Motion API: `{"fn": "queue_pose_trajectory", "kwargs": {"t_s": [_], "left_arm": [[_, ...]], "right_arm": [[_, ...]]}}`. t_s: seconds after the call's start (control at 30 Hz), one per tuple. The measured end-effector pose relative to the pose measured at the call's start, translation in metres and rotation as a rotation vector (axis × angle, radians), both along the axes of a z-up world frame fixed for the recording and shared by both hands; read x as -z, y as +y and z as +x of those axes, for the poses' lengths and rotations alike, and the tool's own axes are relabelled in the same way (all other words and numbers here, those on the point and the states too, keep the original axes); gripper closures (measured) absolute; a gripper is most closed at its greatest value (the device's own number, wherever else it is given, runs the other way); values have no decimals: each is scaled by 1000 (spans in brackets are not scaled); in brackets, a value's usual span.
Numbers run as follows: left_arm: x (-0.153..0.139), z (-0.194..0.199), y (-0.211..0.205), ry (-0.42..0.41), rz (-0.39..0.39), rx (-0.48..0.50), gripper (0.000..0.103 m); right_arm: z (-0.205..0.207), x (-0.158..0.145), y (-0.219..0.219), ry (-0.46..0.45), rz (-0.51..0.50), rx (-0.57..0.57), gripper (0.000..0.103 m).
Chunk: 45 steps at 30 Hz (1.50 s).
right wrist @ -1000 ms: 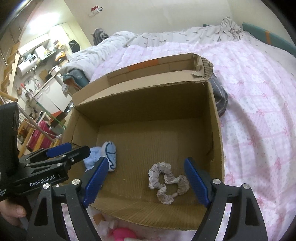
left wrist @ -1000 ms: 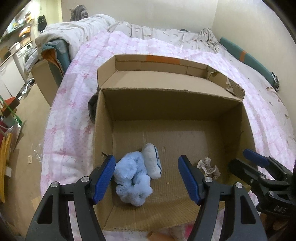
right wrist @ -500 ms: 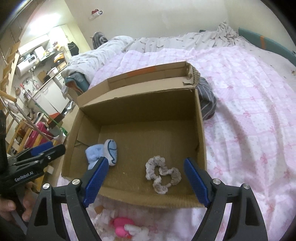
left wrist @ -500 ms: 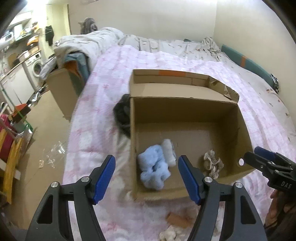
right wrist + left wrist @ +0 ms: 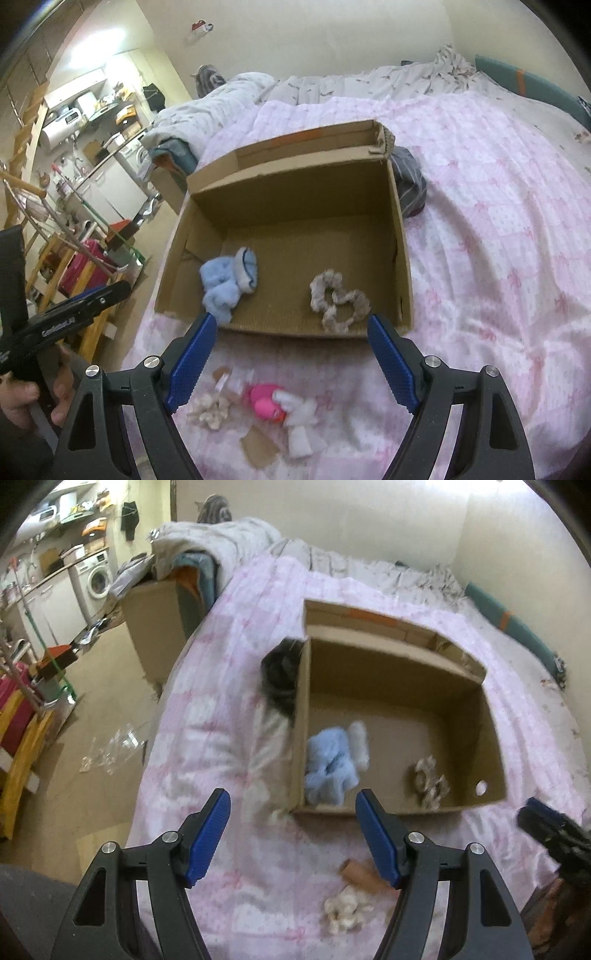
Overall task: Organize soft objects
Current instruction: 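Move left tool to the white crumpled cloth and grasp it, then grasp the small clear packet with the right tool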
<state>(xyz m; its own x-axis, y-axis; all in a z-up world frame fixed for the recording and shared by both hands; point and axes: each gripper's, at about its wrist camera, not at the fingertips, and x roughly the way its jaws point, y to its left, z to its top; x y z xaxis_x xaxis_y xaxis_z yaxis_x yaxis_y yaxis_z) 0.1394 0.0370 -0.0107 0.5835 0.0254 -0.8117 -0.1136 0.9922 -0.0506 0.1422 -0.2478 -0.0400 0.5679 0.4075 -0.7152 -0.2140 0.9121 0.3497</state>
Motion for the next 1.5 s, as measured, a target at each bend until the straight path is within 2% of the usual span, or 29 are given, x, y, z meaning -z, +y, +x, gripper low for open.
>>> {"fn": "queue_pose_trajectory", "kwargs": {"t_s": [0.27,0.43,0.63,0.77,0.87,1.07,1.13,1.17,1.23,1.3,1.4,1.5], "left_arm": [[17,-11,15,51,-38,-57,35],[29,-10,14,95,-81,-47,35],[58,-6,-6,219,-117,36,35],[85,-9,-34,311,-67,117,35],[100,-12,-50,350,-78,167,35],[126,-13,-77,432,-54,236,36],[137,-11,-80,474,-80,241,48],[141,-10,-81,475,-68,230,53],[142,-7,-81,468,-62,223,56],[143,-5,-82,469,-65,222,70],[141,-4,-80,481,-92,225,79],[138,-2,-80,481,-89,241,83]], "right_arm": [[-21,7,-15,46,53,80,14],[-28,18,-22,98,86,117,14],[-26,36,-18,186,103,118,14],[-25,42,-13,206,89,112,14],[-24,46,-11,229,84,115,14],[-21,53,-12,260,100,121,14],[-19,55,-12,268,105,121,14],[-19,56,-11,271,107,119,14],[-18,57,-10,278,114,115,14],[-18,57,-9,281,120,110,14],[-17,58,-9,281,120,109,14],[-17,58,-9,287,124,114,14]]}}
